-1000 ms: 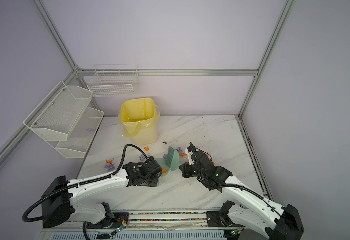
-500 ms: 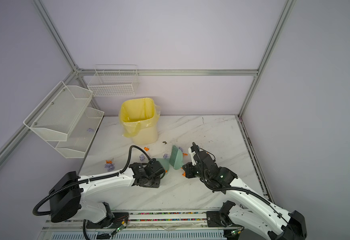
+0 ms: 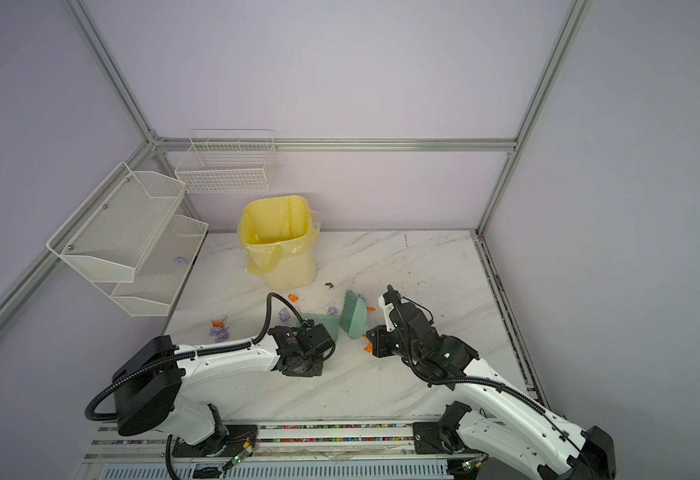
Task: Sweep away the paper scraps from the table
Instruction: 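Lift the dustpan with the left gripper while the right gripper raises the brush, then carry the dustpan with the left gripper up over the yellow bin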
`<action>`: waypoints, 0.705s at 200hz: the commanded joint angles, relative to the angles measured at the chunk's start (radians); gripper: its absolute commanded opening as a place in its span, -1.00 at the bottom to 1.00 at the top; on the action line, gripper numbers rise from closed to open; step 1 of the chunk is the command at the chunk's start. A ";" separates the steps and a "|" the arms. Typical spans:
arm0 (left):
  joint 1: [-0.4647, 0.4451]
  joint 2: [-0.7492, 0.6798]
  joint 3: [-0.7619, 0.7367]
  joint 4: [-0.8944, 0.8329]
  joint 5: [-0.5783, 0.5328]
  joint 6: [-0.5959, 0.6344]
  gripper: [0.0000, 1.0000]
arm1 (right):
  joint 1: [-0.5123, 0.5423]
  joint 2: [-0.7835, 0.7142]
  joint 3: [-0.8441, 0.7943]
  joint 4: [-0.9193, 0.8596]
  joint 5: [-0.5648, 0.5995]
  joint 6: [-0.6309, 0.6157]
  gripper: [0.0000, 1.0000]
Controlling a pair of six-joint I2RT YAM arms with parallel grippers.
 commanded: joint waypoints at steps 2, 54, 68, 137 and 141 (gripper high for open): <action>-0.003 -0.004 0.012 0.017 -0.003 -0.007 -0.95 | -0.001 -0.010 0.032 -0.009 0.014 -0.007 -1.00; -0.002 -0.013 0.021 0.011 0.014 0.006 -1.00 | -0.001 0.006 0.050 -0.007 0.011 -0.014 -1.00; -0.001 -0.023 0.026 0.003 0.017 0.009 -1.00 | -0.001 0.009 0.057 -0.008 0.011 -0.016 -1.00; 0.003 -0.076 0.092 -0.045 0.055 0.032 -1.00 | -0.003 0.016 0.084 -0.010 0.019 -0.024 -1.00; 0.003 -0.078 0.096 -0.046 0.059 0.033 -1.00 | -0.002 0.016 0.087 -0.010 0.021 -0.025 -1.00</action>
